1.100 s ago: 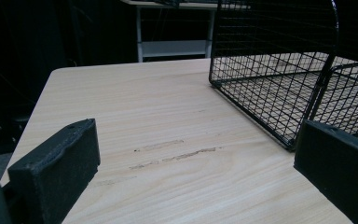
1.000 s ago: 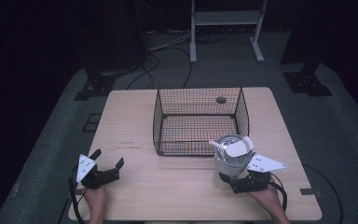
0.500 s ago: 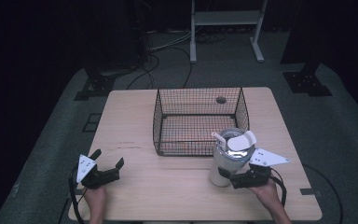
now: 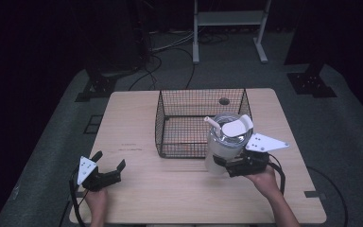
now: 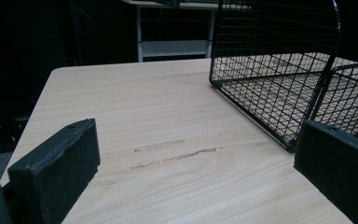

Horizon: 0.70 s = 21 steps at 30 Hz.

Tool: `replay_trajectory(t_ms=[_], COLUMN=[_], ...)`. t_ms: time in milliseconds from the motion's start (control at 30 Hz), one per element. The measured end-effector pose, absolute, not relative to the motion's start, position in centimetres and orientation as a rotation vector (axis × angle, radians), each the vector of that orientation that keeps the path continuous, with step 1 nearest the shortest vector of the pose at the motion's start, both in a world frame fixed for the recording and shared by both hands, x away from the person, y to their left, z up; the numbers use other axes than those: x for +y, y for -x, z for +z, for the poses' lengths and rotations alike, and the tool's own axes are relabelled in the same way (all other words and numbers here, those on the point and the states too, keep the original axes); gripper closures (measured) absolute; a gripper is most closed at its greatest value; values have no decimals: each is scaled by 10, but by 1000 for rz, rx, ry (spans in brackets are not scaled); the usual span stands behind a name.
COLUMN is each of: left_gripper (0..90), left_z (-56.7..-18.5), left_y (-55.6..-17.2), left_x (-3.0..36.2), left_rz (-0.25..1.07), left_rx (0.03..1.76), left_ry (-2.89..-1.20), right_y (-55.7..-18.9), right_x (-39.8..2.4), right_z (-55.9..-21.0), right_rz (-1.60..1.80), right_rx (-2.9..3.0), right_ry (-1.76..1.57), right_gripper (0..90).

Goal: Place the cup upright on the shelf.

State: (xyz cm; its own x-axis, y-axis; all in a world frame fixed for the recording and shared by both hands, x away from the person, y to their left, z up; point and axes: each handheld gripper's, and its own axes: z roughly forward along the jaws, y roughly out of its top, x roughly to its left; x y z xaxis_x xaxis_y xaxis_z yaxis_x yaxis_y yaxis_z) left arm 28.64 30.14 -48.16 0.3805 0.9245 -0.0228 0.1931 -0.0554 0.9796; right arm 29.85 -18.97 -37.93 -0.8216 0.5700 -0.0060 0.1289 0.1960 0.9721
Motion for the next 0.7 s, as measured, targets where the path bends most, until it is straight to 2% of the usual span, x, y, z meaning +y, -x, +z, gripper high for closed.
replay_trajectory(t_ms=[700], left_gripper=[0], left_z=[-482], left_y=[-287], left_x=[302], left_rz=[824], left_rx=[1046], left_ry=[-1524], right_y=[-344], right_x=[-160], right_z=[-327], right_rz=[1665], right_rx=[2097], right_ry=[-624], right_gripper=[86])
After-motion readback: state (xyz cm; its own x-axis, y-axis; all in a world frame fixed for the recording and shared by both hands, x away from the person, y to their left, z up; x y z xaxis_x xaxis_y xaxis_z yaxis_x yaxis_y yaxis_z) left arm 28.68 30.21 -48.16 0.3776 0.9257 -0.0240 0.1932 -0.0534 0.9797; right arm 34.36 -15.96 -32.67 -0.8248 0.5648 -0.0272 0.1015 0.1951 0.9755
